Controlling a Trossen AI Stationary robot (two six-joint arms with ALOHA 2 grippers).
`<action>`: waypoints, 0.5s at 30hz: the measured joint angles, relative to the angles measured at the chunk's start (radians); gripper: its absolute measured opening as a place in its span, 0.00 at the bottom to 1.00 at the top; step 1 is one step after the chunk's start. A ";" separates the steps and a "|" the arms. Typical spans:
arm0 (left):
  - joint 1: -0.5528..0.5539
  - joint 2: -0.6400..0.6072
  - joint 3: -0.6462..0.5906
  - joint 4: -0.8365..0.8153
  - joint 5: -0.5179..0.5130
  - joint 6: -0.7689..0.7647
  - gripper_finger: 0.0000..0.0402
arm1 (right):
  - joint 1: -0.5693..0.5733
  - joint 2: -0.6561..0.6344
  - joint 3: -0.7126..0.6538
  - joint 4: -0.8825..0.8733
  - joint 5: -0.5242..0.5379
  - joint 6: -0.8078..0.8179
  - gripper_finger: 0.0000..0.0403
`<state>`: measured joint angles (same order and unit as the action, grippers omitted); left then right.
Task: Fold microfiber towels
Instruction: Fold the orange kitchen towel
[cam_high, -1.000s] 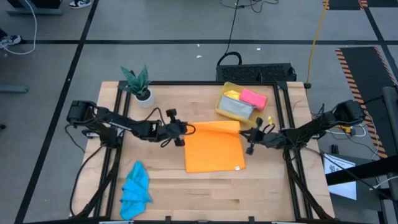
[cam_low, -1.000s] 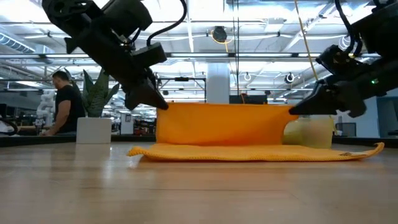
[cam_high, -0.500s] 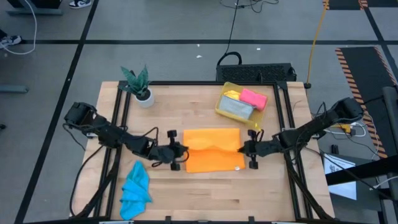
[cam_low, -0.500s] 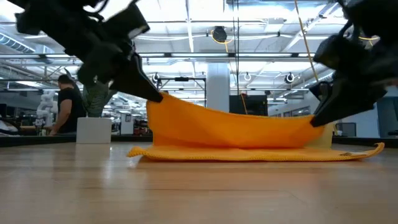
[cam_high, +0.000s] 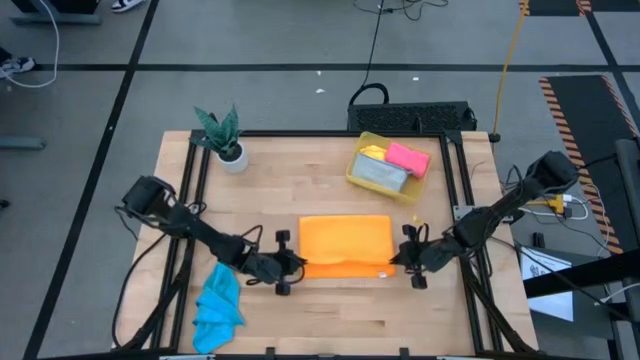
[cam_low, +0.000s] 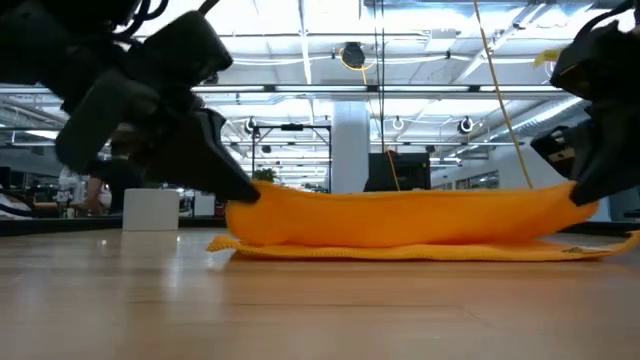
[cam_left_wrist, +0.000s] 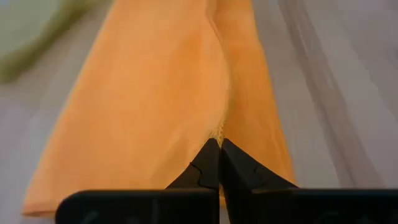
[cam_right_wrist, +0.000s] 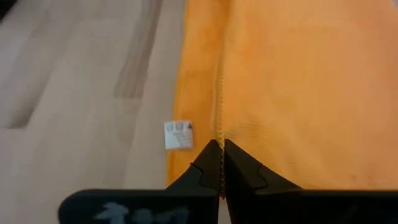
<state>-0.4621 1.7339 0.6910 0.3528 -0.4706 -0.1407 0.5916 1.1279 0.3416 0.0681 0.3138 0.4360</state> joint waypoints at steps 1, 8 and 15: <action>-0.002 0.007 0.000 -0.001 0.000 -0.004 0.01 | 0.001 0.010 0.000 -0.004 -0.001 0.005 0.00; -0.002 0.015 0.000 -0.010 0.034 -0.038 0.01 | 0.000 0.115 0.000 0.024 -0.056 0.024 0.00; -0.006 0.015 0.000 -0.011 0.030 -0.044 0.03 | 0.000 0.162 0.000 0.093 -0.135 0.021 0.00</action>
<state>-0.4679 1.7493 0.6910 0.3416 -0.4408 -0.1846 0.5911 1.2903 0.3412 0.1606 0.1791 0.4573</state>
